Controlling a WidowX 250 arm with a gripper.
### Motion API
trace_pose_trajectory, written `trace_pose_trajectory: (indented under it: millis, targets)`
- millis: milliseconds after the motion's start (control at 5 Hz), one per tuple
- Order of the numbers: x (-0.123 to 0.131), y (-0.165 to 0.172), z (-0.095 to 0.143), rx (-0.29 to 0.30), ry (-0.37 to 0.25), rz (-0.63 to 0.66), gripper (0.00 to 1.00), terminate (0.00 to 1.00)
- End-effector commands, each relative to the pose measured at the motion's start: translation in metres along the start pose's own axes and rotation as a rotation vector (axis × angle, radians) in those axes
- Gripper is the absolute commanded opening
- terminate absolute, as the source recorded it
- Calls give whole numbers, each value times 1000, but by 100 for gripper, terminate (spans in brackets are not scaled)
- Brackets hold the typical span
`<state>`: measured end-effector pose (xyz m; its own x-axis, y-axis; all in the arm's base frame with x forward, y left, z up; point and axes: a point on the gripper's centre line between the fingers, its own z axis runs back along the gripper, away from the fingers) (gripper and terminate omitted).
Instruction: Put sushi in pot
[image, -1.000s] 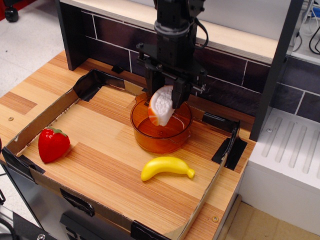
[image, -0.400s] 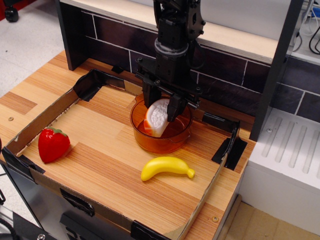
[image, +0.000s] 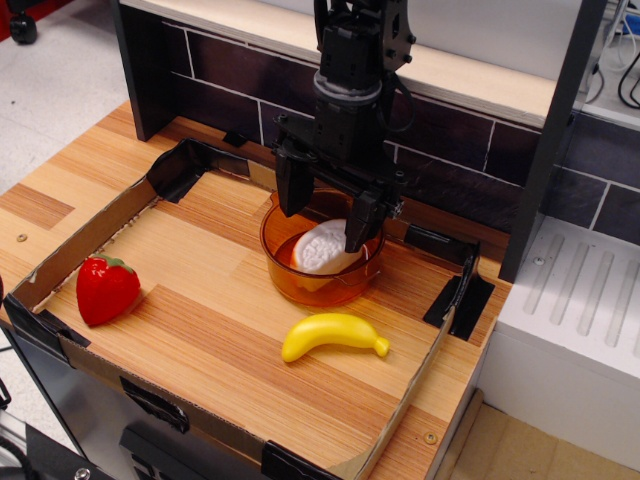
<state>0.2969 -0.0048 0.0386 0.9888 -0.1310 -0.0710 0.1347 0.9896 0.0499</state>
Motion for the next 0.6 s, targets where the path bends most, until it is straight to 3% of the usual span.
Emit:
trace_pose_trajectory:
  millis: [0,200,400]
  targets:
    - [2,20,78,-60,-183,45,100,0]
    - [-5,25,98,-85,-198,58,100,0]
    - [-5,25,98,-85,-198,58,100,0]
